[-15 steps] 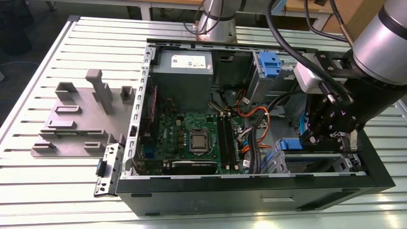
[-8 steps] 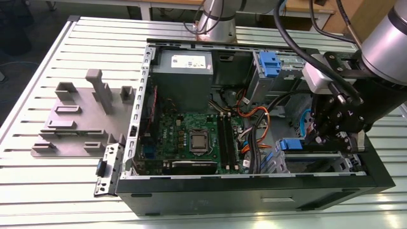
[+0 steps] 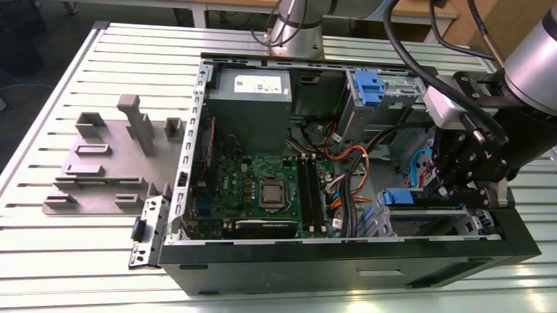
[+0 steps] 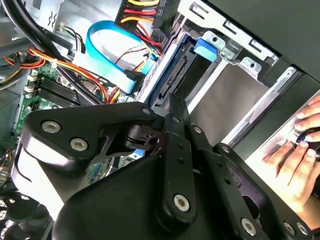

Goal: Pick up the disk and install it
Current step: 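Insert the first disk wire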

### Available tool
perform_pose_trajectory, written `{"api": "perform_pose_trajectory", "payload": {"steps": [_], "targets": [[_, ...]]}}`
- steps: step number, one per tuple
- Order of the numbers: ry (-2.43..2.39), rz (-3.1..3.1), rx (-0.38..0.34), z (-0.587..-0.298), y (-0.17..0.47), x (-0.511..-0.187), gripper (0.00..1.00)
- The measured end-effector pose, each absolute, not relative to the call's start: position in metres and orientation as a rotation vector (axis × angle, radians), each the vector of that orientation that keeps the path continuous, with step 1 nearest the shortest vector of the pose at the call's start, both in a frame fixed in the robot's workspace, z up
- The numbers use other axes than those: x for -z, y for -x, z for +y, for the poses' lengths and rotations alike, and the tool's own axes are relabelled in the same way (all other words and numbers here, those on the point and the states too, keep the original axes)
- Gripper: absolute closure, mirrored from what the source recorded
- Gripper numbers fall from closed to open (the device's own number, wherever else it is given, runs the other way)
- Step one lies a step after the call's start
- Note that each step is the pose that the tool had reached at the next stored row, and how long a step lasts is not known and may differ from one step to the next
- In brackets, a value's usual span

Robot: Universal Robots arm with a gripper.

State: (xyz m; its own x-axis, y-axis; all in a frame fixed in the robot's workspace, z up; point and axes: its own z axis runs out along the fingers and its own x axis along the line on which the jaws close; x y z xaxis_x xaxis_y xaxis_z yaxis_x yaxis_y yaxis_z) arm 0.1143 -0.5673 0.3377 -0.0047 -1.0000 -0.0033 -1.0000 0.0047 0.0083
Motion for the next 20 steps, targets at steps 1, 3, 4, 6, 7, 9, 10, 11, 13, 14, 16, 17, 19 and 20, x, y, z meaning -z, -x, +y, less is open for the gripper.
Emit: {"api": "perform_pose_trajectory", "payload": {"steps": [1,3,4,6,7,9,10,11,13,14,16,17,19,20], "targets": [[-2.214,-2.224,0.013,-0.5673,-0.1146,-0.3377,0.89],[-2.214,-2.225,0.013,-0.5673,-0.1147,-0.3377,0.89],[-2.214,-2.224,0.013,-0.5673,-0.1148,-0.3377,0.89],[-2.214,-2.224,0.013,-0.5674,-0.1148,-0.3382,0.89],[-2.214,-2.224,0.013,-0.5673,-0.1148,-0.3388,0.89],[-2.214,-2.224,0.013,-0.5673,-0.1148,-0.3404,0.89],[-2.214,-2.224,0.013,-0.5673,-0.1148,-0.3413,0.89],[-2.214,-2.224,0.013,-0.5673,-0.1149,-0.3421,0.89],[-2.214,-2.224,0.013,-0.5673,-0.1150,-0.3439,0.89],[-2.214,-2.224,0.013,-0.5673,-0.1151,-0.3444,0.89],[-2.214,-2.224,0.013,-0.5670,-0.1160,-0.3448,0.89],[-2.214,-2.224,0.013,-0.5668,-0.1167,-0.3450,0.89],[-2.214,-2.224,0.013,-0.5661,-0.1188,-0.3450,0.89],[-2.214,-2.224,0.013,-0.5658,-0.1200,-0.3450,0.89]]}}
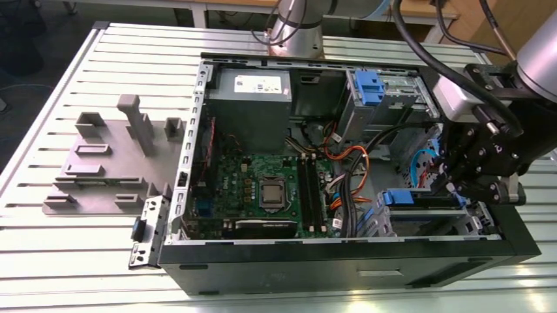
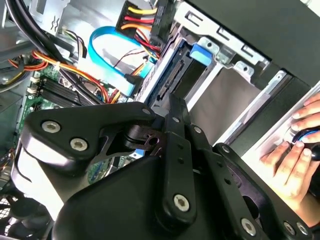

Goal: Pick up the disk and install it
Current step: 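Insert the first disk wire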

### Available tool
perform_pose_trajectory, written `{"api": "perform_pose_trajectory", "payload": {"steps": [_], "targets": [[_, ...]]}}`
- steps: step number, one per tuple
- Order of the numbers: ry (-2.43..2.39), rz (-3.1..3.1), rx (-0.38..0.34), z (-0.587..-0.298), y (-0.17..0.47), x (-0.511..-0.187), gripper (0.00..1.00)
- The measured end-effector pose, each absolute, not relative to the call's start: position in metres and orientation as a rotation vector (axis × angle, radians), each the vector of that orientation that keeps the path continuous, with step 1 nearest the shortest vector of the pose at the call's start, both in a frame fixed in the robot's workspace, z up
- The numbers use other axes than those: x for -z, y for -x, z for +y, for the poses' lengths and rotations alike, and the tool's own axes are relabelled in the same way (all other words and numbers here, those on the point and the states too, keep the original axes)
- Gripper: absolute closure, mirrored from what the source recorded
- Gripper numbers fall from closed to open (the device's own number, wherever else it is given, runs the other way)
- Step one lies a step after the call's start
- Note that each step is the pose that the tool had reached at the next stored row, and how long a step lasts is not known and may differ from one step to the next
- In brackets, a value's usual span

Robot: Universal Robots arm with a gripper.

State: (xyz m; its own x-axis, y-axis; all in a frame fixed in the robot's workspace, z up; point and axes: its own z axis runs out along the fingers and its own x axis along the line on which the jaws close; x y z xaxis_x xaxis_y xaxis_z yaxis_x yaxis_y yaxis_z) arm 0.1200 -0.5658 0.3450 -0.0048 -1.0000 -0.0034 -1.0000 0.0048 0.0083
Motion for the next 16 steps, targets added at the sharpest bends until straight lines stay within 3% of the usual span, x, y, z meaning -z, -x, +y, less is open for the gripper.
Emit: {"api": "perform_pose_trajectory", "payload": {"steps": [16], "targets": [[-2.214,-2.224,0.013,-0.5641,-0.1305,-0.3450,0.89]]}}
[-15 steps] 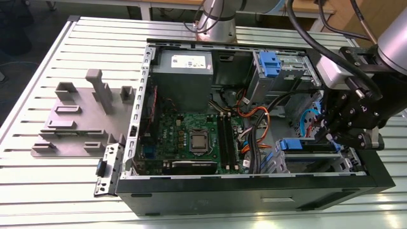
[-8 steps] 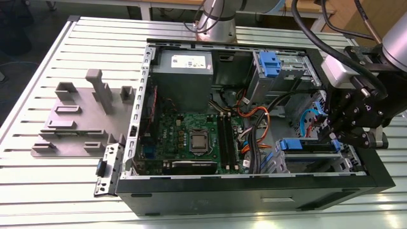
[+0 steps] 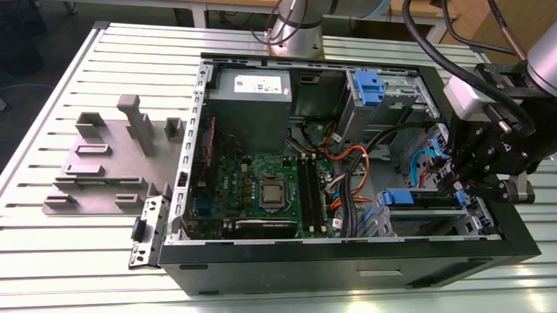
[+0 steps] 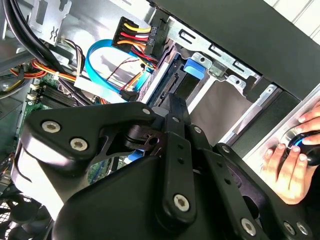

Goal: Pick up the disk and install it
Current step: 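Insert the first disk wire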

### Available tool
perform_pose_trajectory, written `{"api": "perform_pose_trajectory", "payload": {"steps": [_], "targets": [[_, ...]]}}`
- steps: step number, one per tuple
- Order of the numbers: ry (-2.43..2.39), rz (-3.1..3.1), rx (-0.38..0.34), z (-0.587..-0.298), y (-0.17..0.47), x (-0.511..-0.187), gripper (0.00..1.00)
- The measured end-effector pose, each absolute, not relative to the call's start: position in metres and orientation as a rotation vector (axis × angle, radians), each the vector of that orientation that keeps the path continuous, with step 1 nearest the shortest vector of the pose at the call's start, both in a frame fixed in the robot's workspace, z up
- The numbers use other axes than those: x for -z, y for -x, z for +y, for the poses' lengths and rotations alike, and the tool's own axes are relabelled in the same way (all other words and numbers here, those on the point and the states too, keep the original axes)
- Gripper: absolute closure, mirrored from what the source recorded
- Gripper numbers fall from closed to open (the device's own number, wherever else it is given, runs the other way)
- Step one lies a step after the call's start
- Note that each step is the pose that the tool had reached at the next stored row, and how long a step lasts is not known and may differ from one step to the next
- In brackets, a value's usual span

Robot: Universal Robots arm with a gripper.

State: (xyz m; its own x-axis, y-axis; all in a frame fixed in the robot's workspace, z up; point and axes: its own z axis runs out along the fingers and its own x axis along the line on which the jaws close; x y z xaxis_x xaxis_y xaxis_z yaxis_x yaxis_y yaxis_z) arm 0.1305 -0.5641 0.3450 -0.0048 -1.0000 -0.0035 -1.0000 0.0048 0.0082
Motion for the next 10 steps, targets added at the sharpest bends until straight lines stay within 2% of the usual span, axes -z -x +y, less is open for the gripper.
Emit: {"api": "perform_pose_trajectory", "payload": {"steps": [10], "targets": [[-2.214,-2.224,0.013,-0.5640,-0.1306,-0.3469,0.89]]}}
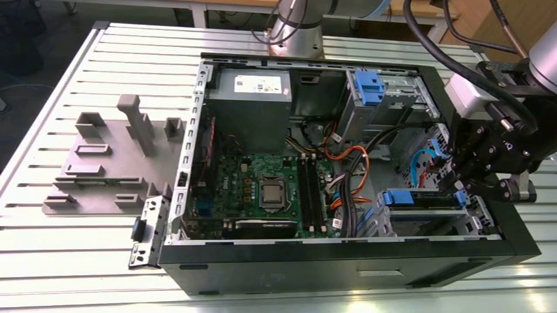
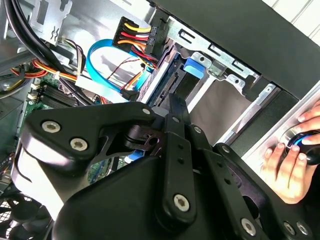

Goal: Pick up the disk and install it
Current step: 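Insert the first disk wire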

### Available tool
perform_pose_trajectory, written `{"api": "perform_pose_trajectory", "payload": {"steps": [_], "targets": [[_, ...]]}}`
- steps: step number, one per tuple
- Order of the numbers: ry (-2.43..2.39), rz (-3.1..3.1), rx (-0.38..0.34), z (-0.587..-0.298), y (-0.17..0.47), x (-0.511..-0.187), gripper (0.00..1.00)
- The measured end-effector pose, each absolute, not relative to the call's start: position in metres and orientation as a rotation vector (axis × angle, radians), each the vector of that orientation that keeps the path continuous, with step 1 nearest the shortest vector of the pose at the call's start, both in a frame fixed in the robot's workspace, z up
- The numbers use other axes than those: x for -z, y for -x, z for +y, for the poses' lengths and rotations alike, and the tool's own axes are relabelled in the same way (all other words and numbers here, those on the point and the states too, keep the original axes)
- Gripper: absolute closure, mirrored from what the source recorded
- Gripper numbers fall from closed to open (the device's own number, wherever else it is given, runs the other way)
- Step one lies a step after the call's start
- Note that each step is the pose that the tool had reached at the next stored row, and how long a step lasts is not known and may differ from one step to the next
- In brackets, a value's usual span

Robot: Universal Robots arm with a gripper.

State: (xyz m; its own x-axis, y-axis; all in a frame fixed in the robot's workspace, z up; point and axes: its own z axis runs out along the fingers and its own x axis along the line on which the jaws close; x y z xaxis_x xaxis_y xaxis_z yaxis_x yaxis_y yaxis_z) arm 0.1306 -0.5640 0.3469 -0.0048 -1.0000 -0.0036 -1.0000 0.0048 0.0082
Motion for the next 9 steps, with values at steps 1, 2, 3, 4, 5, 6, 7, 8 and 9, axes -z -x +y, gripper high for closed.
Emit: {"api": "perform_pose_trajectory", "payload": {"steps": [1,2,3,4,5,6,7,8,9], "targets": [[-2.214,-2.224,0.013,-0.5641,-0.1306,-0.3470,0.89],[-2.214,-2.224,0.013,-0.5641,-0.1306,-0.3470,0.89],[-2.214,-2.224,0.013,-0.5640,-0.1308,-0.3471,0.89],[-2.214,-2.224,0.013,-0.5640,-0.1313,-0.3472,0.89],[-2.214,-2.224,0.013,-0.5641,-0.1320,-0.3472,0.89],[-2.214,-2.224,0.013,-0.5641,-0.1329,-0.3471,0.89],[-2.214,-2.224,0.013,-0.5640,-0.1336,-0.3470,0.89],[-2.214,-2.224,0.013,-0.5640,-0.1342,-0.3470,0.89],[-2.214,-2.224,0.013,-0.5640,-0.1344,-0.3470,0.89]]}}
